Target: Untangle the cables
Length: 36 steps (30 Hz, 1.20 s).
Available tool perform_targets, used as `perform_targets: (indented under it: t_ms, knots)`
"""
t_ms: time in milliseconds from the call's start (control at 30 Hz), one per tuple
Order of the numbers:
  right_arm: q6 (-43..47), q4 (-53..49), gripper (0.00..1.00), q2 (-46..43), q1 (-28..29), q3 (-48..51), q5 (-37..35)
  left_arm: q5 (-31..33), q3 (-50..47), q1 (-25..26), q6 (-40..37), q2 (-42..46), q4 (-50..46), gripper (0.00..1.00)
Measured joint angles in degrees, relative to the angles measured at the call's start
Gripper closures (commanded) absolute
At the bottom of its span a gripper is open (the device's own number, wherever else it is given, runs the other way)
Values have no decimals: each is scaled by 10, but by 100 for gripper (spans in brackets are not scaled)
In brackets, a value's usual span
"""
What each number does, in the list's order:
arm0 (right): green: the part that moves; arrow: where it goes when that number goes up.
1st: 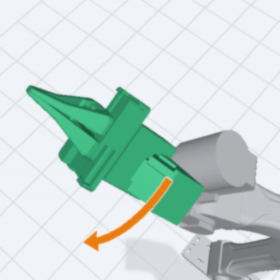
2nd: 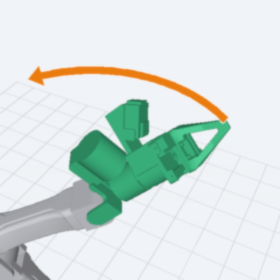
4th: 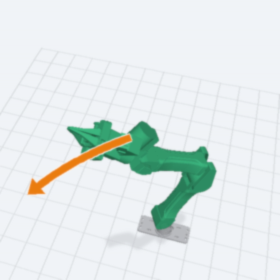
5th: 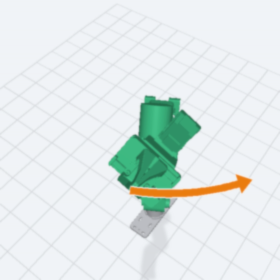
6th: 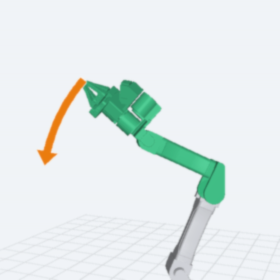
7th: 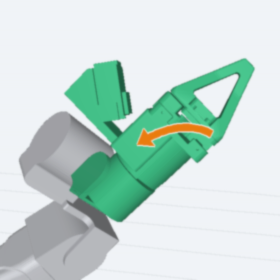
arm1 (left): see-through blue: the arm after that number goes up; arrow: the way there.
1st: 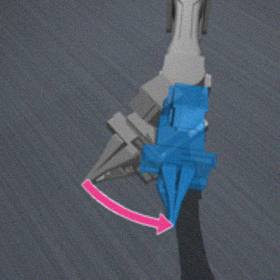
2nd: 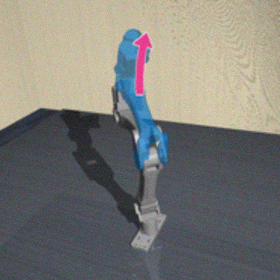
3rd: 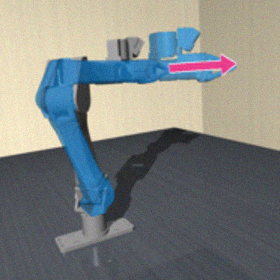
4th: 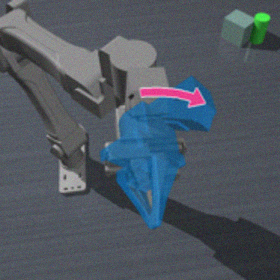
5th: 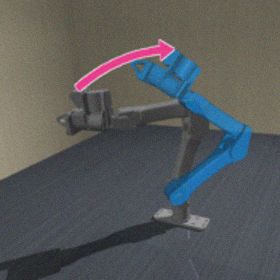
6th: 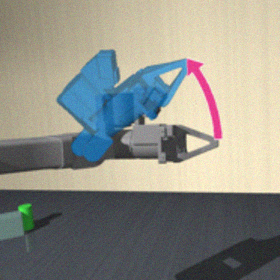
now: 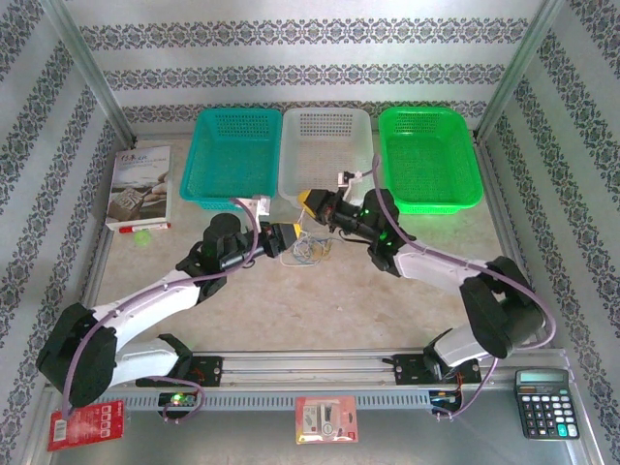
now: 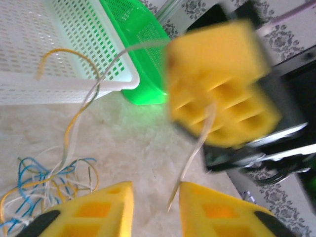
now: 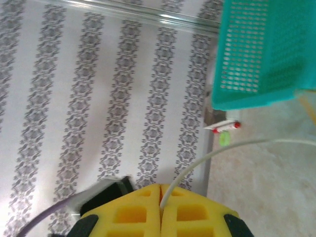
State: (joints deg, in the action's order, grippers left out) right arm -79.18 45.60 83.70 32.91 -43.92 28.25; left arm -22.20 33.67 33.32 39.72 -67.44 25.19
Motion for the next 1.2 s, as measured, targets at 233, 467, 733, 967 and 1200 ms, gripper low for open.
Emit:
perform_targets:
  t_ms: [233, 467, 733, 967, 1200]
  knots:
    - [45, -13, 100, -55, -13, -20, 57, 21, -19, 0, 11, 40, -8, 24]
    - [90, -50, 100, -71, -33, -21, 117, 57, -19, -6, 28, 74, -30, 15]
    - [184, -66, 100, -106, -43, -33, 186, 57, -7, -23, 89, 73, -59, 13]
    - [221, -64, 100, -117, -51, -36, 210, 27, 40, -27, 104, 49, -62, 13]
    - [222, -64, 100, -100, -50, -36, 214, -14, 53, -27, 103, -6, -59, 13]
